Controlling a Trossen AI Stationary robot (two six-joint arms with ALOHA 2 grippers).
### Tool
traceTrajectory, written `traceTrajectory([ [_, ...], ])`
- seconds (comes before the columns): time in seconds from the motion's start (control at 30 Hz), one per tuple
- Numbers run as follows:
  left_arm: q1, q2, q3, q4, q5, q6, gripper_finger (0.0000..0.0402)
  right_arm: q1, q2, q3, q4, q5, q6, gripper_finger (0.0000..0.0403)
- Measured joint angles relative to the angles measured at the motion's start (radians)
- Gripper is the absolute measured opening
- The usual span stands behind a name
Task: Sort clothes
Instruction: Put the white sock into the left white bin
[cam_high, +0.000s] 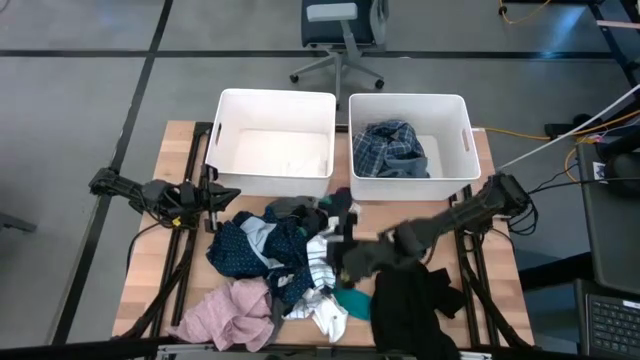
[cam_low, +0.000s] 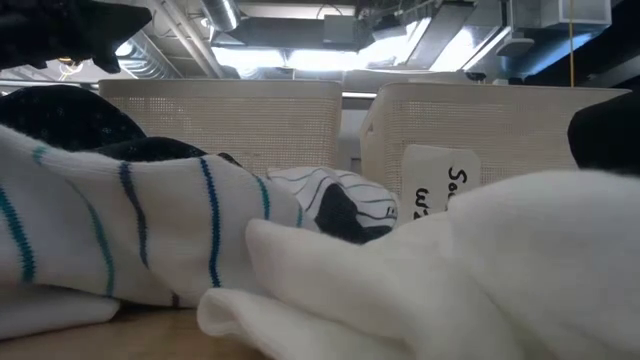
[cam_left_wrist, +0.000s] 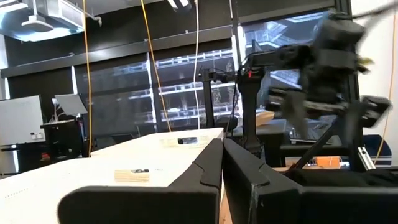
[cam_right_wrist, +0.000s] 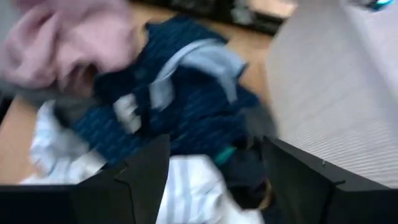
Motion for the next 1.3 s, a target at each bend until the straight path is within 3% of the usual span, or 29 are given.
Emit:
traceTrajectory([
  [0.2, 0.0, -0.001, 0.0, -0.062, 0.001, 0.0, 0.0001, 0.042, 0.093, -0.001, -0.123, 0.026, 0.078, 0.0241],
  [0.5, -0.001, 0.0, 0.0, -0.226, 0.001, -0.001, 0.0001, -0.026, 0.168, -0.001, -0.334, 0.06, 0.175, 0.0224],
  [0.67, 0.0, 0.0, 0.0, -0.346, -0.001, 0.0, 0.0001, -0.068, 0.213, 0.0, -0.375, 0.016, 0.175, 0.022],
  [1.13, 0.0, 0.007, 0.001, -0.346, 0.0, -0.001, 0.0001, -0.169, 0.293, 0.0, -0.38, -0.017, 0.18, 0.0218],
  [1.3, 0.0, 0.007, 0.001, -0.347, 0.0, -0.007, 0.0001, -0.205, 0.3, 0.0, -0.364, -0.058, 0.177, 0.0174],
])
